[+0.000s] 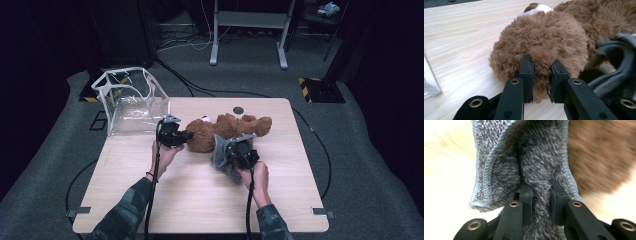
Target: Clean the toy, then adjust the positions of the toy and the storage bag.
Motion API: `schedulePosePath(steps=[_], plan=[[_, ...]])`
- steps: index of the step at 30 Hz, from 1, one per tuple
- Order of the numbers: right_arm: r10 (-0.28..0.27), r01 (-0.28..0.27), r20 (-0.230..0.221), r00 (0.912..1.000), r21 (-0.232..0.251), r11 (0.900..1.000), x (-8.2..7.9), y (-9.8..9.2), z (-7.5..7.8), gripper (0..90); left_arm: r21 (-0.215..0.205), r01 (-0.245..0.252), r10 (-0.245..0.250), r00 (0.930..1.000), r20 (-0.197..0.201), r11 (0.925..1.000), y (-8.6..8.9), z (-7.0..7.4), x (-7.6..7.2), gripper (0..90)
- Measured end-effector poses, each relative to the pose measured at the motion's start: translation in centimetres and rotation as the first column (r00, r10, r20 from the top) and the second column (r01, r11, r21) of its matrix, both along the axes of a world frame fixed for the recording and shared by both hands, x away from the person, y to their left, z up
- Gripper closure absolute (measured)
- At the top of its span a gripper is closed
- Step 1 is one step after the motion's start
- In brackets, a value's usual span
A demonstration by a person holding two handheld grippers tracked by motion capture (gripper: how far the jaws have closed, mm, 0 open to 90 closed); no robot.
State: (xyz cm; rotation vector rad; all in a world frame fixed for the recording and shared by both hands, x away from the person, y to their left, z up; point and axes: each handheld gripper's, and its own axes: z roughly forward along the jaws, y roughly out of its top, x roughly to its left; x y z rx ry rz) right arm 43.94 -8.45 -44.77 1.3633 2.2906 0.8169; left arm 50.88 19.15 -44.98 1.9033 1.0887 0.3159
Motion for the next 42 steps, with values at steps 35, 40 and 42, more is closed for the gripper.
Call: schedulePosePath(steps=[35, 40, 42], plan=[[-0.357, 0.359, -0.088, 0.9299, 0.009, 0.933, -2.4, -17.1, 0.4, 11.6, 0.020, 0.016, -0.016, 0.9998, 0.007, 0.9997, 0.2, 0.0, -0.1, 75.2], [-0.320, 0.324, -0.084, 0.9438, 0.047, 0.945, -2.2, -16.6, 0.4, 7.8, 0.003, -0.001, 0.001, 1.0000, 0.002, 1.0000, 0.5, 0.2, -0.3, 54.3], [-0.310, 0.315, -0.079, 0.9473, 0.054, 0.948, -2.0, -16.4, 0.5, 6.4, -0.007, -0.023, 0.023, 0.9997, -0.003, 0.9997, 0.6, 0.5, -0.6, 40.6]])
